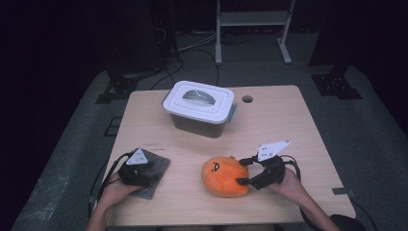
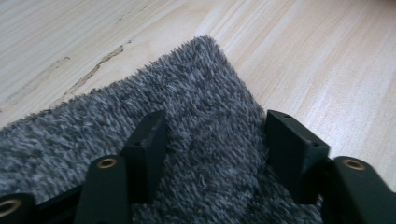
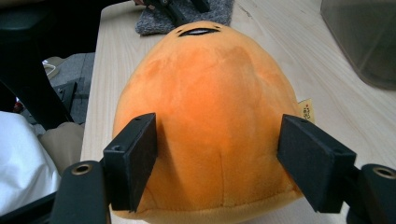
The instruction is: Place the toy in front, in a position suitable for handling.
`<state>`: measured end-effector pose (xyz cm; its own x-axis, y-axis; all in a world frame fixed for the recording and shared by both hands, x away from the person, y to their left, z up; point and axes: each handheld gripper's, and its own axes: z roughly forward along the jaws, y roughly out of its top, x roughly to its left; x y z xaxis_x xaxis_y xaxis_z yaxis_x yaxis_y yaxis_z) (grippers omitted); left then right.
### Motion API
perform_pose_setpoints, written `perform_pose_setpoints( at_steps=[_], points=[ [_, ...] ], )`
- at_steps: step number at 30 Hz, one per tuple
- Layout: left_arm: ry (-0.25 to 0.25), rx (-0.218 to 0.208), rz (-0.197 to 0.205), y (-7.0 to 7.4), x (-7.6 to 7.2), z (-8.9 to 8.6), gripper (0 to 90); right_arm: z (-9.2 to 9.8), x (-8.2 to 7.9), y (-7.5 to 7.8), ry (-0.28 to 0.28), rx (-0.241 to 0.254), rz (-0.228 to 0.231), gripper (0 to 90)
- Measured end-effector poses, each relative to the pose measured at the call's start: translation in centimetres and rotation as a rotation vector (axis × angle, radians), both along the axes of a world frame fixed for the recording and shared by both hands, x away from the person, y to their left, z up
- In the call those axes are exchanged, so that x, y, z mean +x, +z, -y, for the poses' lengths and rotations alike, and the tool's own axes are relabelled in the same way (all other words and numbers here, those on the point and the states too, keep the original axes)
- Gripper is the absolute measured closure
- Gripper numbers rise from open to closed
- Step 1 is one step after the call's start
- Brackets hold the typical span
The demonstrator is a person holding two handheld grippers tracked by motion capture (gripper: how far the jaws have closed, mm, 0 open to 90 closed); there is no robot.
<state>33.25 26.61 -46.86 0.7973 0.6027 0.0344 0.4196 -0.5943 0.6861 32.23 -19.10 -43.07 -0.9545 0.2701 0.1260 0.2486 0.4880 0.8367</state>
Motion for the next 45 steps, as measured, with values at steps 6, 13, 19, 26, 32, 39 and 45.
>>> perform_pose_setpoints(
  at_steps=[6,13,19,26,32,39,45],
  points=[
    [0.006,-0.003,0.007,0.0,0.0,-0.1,49.9,-0.1,-0.2,0.0,-0.002,0.000,0.004,27.1],
    [0.000,0.029,0.022,0.3,0.0,0.2,71.8,-0.2,-0.1,0.0,-0.002,-0.003,0.004,27.2],
    [0.013,0.005,-0.001,0.5,0.3,-0.1,77.1,-0.3,-0.2,0.0,0.001,-0.013,0.012,27.4],
    [-0.048,-0.152,0.034,3.7,-0.3,1.1,77.3,-0.4,0.0,-0.1,0.012,-0.017,0.014,27.5],
    [-0.153,-0.209,0.080,6.4,-1.0,4.0,77.1,-0.6,0.0,0.1,0.015,-0.027,0.016,27.6],
    [-0.285,-0.255,0.111,8.5,-1.7,8.1,77.0,-0.9,0.2,0.2,0.030,-0.036,0.020,28.1],
    [-0.387,-0.252,0.109,9.2,-2.2,11.8,76.9,-1.1,0.2,0.3,0.033,-0.043,0.024,28.6]
  ],
)
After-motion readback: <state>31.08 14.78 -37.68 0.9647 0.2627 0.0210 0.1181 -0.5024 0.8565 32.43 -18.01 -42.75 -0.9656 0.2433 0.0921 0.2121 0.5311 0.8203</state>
